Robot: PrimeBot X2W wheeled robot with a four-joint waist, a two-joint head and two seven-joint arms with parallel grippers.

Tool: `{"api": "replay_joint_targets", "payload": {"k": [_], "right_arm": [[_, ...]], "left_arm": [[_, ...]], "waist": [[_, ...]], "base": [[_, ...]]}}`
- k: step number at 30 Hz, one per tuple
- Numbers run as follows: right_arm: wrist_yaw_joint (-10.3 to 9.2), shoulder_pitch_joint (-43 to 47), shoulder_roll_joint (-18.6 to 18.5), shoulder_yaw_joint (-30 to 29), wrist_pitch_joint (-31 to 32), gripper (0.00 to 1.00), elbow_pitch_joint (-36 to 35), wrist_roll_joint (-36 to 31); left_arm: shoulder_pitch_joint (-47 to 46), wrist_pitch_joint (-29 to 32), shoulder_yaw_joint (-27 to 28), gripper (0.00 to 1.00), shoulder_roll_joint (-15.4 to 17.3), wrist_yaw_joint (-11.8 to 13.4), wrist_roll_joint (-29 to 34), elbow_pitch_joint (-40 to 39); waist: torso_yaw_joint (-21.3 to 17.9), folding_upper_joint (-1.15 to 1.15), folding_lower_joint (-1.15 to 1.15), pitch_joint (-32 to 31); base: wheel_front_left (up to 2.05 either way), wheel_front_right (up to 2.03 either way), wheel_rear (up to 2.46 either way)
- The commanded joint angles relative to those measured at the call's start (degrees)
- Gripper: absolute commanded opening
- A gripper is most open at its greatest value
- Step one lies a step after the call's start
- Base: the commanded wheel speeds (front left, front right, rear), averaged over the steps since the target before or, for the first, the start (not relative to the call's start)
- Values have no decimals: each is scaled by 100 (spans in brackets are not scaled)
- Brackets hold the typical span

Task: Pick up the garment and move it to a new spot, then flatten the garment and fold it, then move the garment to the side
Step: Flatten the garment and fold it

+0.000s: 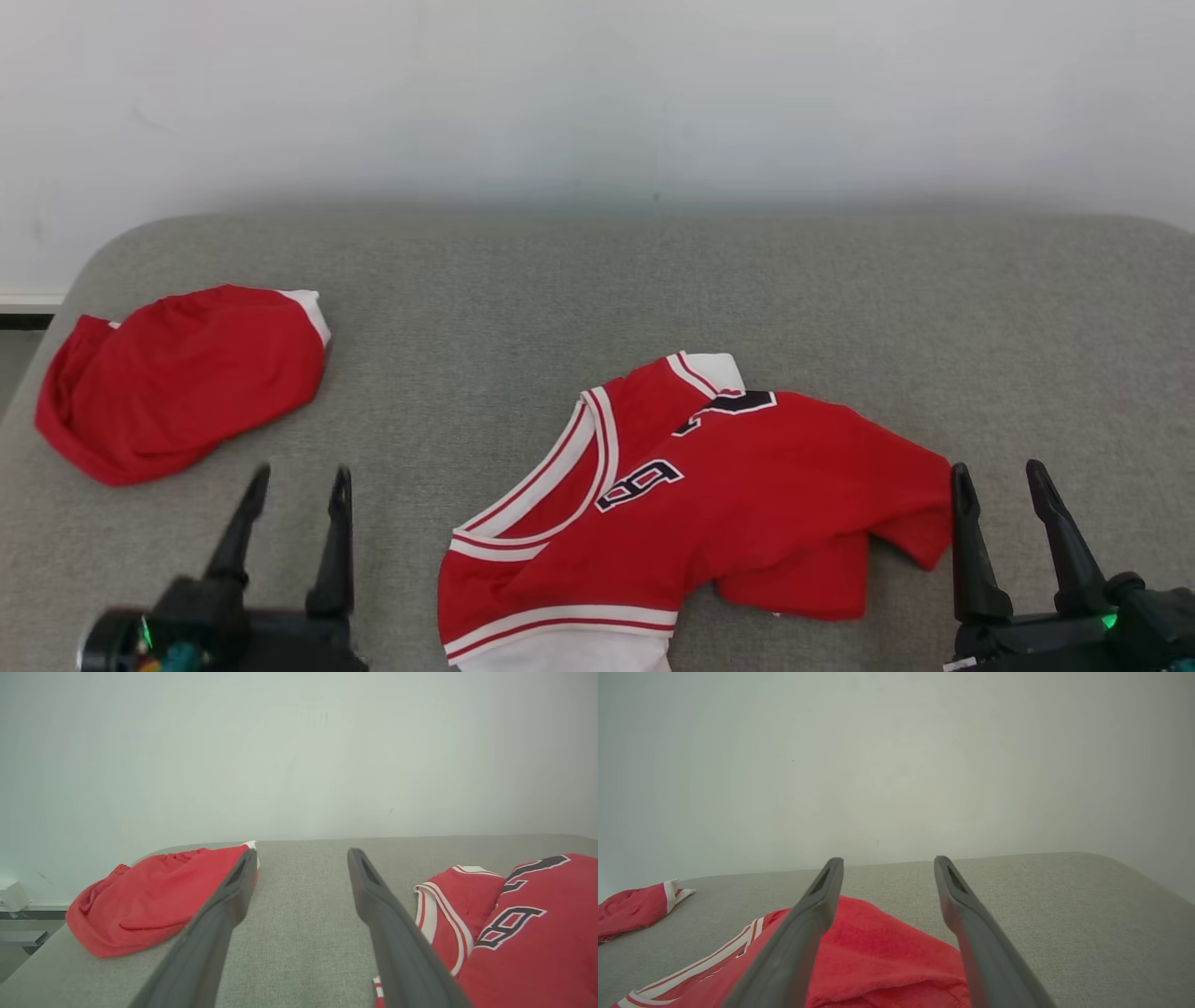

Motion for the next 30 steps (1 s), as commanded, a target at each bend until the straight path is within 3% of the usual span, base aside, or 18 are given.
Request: {"api": "replay_joint_targets", "payload": {"k": [1, 7, 15, 30], "right_arm": [[-13, -81, -26, 33, -4, 100, 37, 36], [-13, -387, 52, 249, -4, 100, 203, 45], [-13, -789, 189, 459, -4, 100, 436, 45], [-13, -1225, 288, 661, -4, 100, 575, -29]], "left_arm": [[-240, -19, -40, 100, 110, 11, -41, 27], [-1464, 53, -676, 100, 823, 10, -479, 486], [-3049, 671, -2147, 100, 1660, 11, -1468, 1180], [-4537, 1852, -4915, 100, 2554, 10, -3453, 2033]], "waist": [[-166, 0, 0, 155], [-601, 0, 0, 581], [-1113, 0, 0, 1072], [-1552, 0, 0, 1507]], "base": [[0, 0, 0], [0, 0, 0], [0, 0, 0], [0, 0, 0]]}}
